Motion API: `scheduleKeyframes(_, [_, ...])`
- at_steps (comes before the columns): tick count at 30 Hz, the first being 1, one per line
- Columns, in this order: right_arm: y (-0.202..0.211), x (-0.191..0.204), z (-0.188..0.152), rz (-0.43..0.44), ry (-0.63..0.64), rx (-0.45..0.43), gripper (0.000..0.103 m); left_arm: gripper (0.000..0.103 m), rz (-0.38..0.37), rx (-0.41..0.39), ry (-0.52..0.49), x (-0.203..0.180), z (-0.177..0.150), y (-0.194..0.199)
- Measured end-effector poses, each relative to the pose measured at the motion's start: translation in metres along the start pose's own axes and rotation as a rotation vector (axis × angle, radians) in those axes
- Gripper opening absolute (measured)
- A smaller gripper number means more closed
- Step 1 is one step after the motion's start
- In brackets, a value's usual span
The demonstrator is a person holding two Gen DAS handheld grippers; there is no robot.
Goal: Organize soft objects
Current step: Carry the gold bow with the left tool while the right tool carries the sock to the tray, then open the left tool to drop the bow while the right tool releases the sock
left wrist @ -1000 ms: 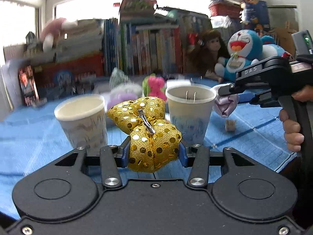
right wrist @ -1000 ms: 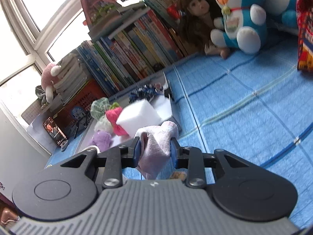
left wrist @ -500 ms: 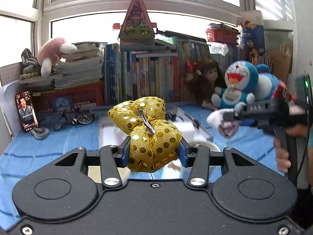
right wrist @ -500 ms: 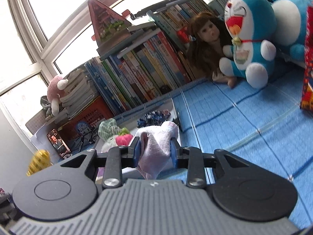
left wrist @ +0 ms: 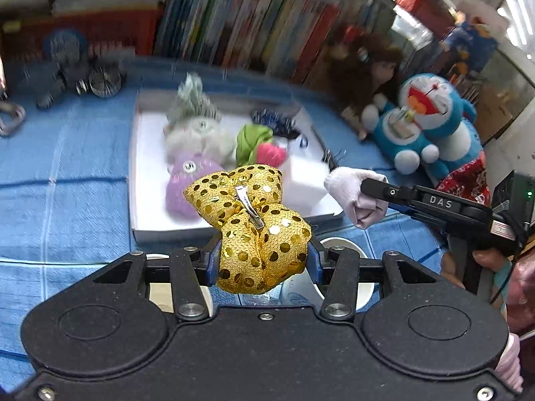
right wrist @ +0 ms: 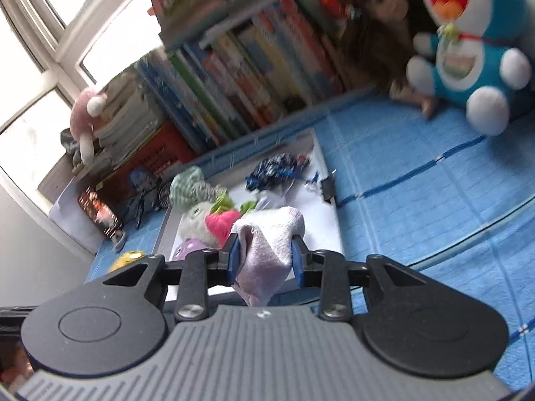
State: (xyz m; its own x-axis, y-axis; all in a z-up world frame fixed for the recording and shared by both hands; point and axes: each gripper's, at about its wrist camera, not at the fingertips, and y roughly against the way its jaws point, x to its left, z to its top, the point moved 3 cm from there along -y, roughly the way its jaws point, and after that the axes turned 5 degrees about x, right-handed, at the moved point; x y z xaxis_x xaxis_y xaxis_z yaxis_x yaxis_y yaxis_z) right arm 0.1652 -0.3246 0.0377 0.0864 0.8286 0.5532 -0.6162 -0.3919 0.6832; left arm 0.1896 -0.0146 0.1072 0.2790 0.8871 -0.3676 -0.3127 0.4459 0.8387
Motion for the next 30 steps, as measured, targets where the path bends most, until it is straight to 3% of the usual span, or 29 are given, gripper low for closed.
scheduleKeyframes(5, [-0.023, 0.004, 0.008, -0.002, -0.032, 0.083, 0.038, 0.047, -0.031, 0.146, 0.112, 0.017, 0.025, -0.036])
scheduleKeyframes(11, [-0.044, 0.005, 0.016, -0.009, -0.050, 0.107, 0.038, 0.047, 0.022, 0.208, 0.181, 0.025, 0.047, -0.074])
scheduleKeyframes(14, [-0.050, 0.006, 0.020, -0.023, -0.040, 0.092, 0.038, 0.048, 0.020, 0.220, 0.196, 0.026, 0.053, -0.085])
scheduleKeyframes(23, [-0.062, 0.005, 0.021, -0.035, -0.012, 0.070, 0.038, 0.050, 0.120, 0.182, 0.159, 0.021, 0.067, -0.103])
scheduleKeyframes(30, [-0.074, 0.000, 0.010, -0.121, 0.038, 0.100, 0.038, 0.057, 0.191, 0.191, 0.141, 0.028, 0.065, -0.113])
